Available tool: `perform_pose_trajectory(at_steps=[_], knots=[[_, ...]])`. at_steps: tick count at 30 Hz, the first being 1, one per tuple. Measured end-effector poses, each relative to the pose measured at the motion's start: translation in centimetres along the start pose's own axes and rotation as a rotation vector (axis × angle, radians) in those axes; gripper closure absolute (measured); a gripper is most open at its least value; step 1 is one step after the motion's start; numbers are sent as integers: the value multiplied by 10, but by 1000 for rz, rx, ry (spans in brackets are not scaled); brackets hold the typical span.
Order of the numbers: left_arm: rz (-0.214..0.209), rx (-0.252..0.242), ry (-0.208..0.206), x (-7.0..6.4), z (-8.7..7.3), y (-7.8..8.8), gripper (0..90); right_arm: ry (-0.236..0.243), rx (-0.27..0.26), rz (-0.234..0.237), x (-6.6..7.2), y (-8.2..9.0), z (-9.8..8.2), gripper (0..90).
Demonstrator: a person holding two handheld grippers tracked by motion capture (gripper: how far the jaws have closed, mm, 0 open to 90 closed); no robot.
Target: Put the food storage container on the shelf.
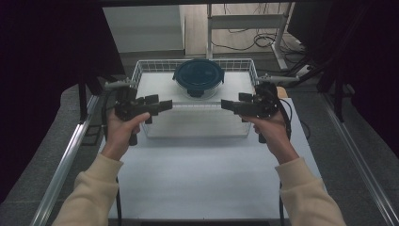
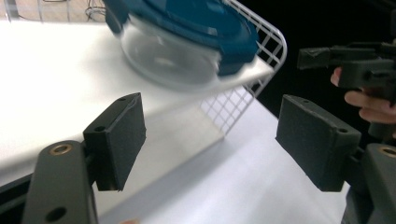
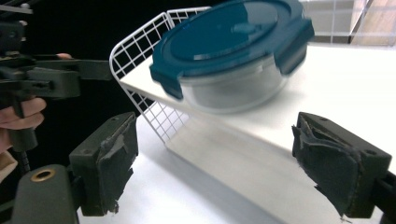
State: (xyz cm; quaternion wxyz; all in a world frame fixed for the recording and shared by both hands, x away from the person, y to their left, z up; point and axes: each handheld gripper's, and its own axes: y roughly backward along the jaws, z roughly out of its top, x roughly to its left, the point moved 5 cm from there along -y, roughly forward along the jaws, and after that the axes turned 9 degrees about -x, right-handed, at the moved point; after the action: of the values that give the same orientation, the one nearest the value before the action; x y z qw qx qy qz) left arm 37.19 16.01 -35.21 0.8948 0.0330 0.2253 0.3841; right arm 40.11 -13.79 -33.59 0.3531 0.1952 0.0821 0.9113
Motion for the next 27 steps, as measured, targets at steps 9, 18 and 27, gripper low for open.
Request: perform_pose_trajectory(at_steps=[9,18,27], knots=[[60,21,-84,-5,-70,40,221,92,-16,-33,4,34,-59,151],[92,70,-100,-2,-117,49,210,130,-25,-82,1,67,-103,168],[164,158,-79,13,-168,57,207,139,57,-140,-15,87,-165,169]])
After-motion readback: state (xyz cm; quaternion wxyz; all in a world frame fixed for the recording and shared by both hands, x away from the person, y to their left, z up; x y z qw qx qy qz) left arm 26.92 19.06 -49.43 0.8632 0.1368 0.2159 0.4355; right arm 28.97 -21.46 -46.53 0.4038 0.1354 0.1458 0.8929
